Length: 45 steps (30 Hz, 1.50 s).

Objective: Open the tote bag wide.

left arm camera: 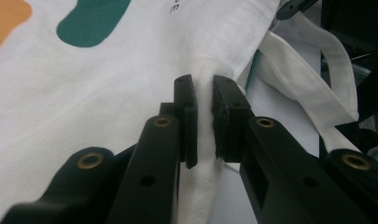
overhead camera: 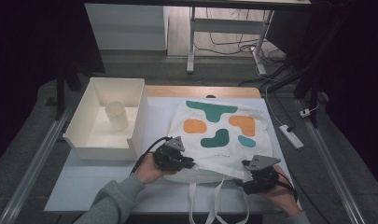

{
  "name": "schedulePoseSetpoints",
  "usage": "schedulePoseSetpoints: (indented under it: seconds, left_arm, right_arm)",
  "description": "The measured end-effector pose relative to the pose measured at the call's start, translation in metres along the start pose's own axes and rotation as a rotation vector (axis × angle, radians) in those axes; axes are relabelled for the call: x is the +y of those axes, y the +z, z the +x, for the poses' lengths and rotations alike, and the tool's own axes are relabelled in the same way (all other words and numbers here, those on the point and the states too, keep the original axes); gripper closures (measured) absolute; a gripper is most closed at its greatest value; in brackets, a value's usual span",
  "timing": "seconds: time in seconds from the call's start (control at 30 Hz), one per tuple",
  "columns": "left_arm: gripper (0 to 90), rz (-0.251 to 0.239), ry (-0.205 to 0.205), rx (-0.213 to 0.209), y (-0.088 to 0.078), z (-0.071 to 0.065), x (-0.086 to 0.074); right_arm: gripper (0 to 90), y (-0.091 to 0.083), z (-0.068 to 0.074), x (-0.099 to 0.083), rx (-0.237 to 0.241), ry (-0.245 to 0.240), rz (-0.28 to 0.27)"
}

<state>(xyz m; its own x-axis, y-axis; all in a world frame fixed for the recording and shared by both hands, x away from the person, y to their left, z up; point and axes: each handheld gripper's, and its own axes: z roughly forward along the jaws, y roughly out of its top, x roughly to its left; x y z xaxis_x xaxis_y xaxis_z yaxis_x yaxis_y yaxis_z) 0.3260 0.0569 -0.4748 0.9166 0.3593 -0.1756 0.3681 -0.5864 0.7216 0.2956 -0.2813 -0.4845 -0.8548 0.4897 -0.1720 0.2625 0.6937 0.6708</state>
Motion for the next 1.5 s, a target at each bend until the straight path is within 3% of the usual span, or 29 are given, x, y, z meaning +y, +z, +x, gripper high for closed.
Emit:
schedulePoseSetpoints:
  seconds: [0.07, 0.27, 0.5, 0.73, 0.77, 0.9, 1.0, 1.1, 1.37, 1.5]
  left_arm:
    - [80.2, -0.013, -0.007, -0.003, -0.003, 0.001, 0.000]
    - [80.2, -0.018, -0.009, -0.002, -0.005, 0.002, 0.000]
    - [80.2, -0.023, -0.011, -0.005, -0.006, 0.002, 0.000]
    - [80.1, -0.026, -0.009, -0.011, -0.005, 0.001, 0.001]
    - [80.2, -0.024, -0.008, -0.010, -0.005, 0.000, 0.001]
    - [80.2, -0.017, -0.002, -0.007, -0.004, -0.001, 0.001]
    - [80.2, -0.024, -0.013, -0.014, -0.006, 0.001, 0.000]
    - [80.2, -0.040, -0.028, -0.021, -0.010, 0.000, 0.000]
    - [80.2, -0.052, -0.024, -0.014, -0.017, 0.000, -0.001]
    - [80.3, -0.075, -0.014, -0.006, -0.031, -0.004, 0.001]
  right_arm:
    - [26.5, 0.000, -0.002, -0.002, -0.021, 0.004, 0.005]
    - [44.8, -0.003, -0.006, -0.002, 0.048, 0.036, -0.017]
    - [50.7, -0.008, -0.008, 0.000, 0.033, 0.054, -0.047]
    - [65.5, -0.010, -0.009, 0.004, -0.040, 0.053, -0.037]
    - [72.3, -0.009, -0.010, 0.004, -0.033, 0.065, -0.027]
    - [81.7, -0.006, -0.009, 0.005, -0.012, 0.077, -0.005]
    - [84.8, -0.009, -0.007, 0.010, -0.019, 0.062, -0.002]
    - [88.4, -0.014, -0.006, 0.014, -0.004, 0.069, -0.032]
    - [89.3, -0.023, -0.003, 0.021, 0.000, 0.066, -0.064]
    - [89.5, -0.030, 0.000, 0.026, 0.021, 0.060, -0.100]
